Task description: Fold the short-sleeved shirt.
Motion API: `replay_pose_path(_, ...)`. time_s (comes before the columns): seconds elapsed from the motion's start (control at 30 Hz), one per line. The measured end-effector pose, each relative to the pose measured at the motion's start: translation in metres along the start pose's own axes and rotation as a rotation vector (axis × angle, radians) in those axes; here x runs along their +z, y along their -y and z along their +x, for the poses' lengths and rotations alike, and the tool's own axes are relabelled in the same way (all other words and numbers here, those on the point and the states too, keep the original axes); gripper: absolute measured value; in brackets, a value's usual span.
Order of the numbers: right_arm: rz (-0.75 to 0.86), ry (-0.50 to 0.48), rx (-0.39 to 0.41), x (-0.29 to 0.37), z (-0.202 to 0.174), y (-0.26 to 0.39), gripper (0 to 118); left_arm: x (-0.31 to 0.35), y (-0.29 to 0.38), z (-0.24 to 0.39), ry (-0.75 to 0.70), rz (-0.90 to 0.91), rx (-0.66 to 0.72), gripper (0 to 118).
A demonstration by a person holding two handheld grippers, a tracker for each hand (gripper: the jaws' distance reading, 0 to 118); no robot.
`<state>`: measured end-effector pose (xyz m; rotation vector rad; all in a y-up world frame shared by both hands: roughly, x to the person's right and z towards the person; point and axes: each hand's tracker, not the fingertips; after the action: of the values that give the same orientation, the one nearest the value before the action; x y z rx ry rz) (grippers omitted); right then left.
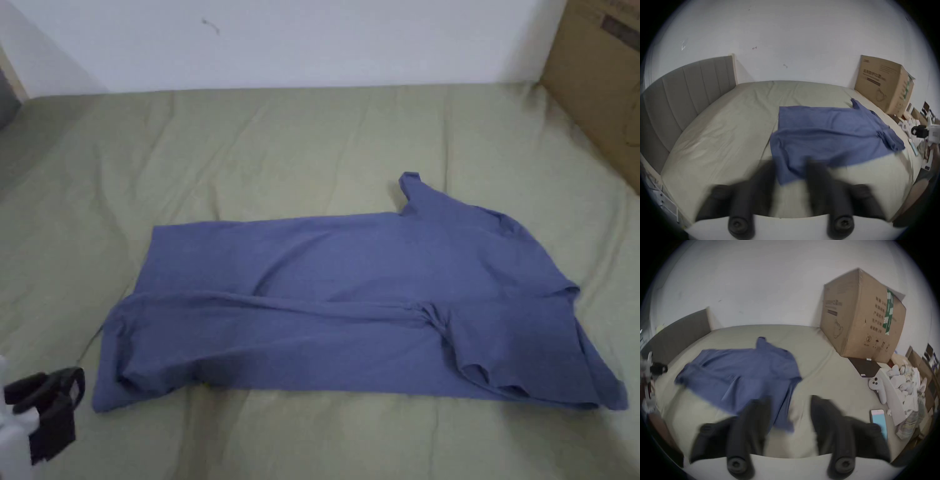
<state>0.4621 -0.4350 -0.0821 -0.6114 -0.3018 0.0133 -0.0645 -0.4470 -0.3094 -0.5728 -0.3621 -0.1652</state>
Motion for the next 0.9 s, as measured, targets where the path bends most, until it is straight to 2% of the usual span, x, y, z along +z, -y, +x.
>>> replay_pose_path(0.07,0.011,0.000,-0.019,0.024,-0.006,0.013,1,0.002,0.013,-0.001,0.099,-0.029,0.014,0)
replay_pose_path(0.1,0.000,-0.051,-0.044,0.036,-0.014,0.012,1,-0.001,0.019,-0.001,0.083,-0.031,0.012,0)
replay_pose_path(0.2,-0.010,-0.048,-0.031,0.049,-0.027,0.019,1,-0.032,0.026,-0.008,0.031,-0.074,-0.042,4)
replay_pose_path(0.23,-0.016,-0.053,-0.034,0.051,-0.029,0.016,1,-0.046,0.026,-0.016,0.012,-0.084,-0.035,36)
replay_pose_path(0.27,-0.024,-0.065,-0.046,0.050,-0.030,0.015,1,-0.057,0.026,-0.021,-0.016,-0.119,-0.029,64)
replay_pose_path(0.3,-0.025,-0.072,-0.053,0.050,-0.032,0.015,1,-0.076,0.028,-0.025,-0.025,-0.170,-0.003,77)
replay_pose_path(0.33,-0.025,-0.075,-0.052,0.048,-0.033,0.012,1,-0.091,0.024,-0.027,-0.013,-0.213,0.022,77)
replay_pose_path(0.37,-0.030,-0.076,-0.048,0.046,-0.034,0.010,1,-0.098,0.024,-0.029,0.008,-0.211,0.046,106)
replay_pose_path(0.4,-0.040,-0.079,-0.040,0.042,-0.035,0.008,1,-0.108,0.025,-0.029,0.017,-0.214,0.064,109)
replay_pose_path(0.43,-0.055,-0.087,-0.031,0.038,-0.036,0.004,1,-0.117,0.021,-0.026,0.006,-0.235,0.052,99)
replay_pose_path(0.5,-0.066,-0.096,-0.012,0.029,-0.033,0.000,1,-0.125,0.018,-0.023,0.017,-0.243,0.048,89)
replay_pose_path(0.57,-0.063,-0.090,0.013,0.017,-0.031,-0.003,1,-0.125,0.014,-0.021,0.016,-0.218,0.047,63)
replay_pose_path(0.6,-0.068,-0.087,0.012,0.009,-0.027,-0.004,1,-0.117,0.007,-0.018,0.022,-0.146,0.046,48)
replay_pose_path(0.63,-0.087,-0.089,0.009,0.000,-0.024,-0.005,1,-0.115,0.003,-0.015,0.027,-0.124,0.033,5)
replay_pose_path(0.73,-0.161,-0.093,-0.030,-0.033,-0.018,-0.008,1,-0.122,-0.003,-0.009,0.074,-0.215,0.005,4)
replay_pose_path(0.8,-0.231,-0.116,-0.036,-0.058,-0.004,-0.004,5,-0.117,-0.003,-0.008,0.047,-0.184,-0.014,4)
replay_pose_path(0.9,-0.217,-0.039,-0.064,-0.089,0.010,-0.001,81,-0.112,-0.004,-0.018,0.039,-0.178,-0.008,4)
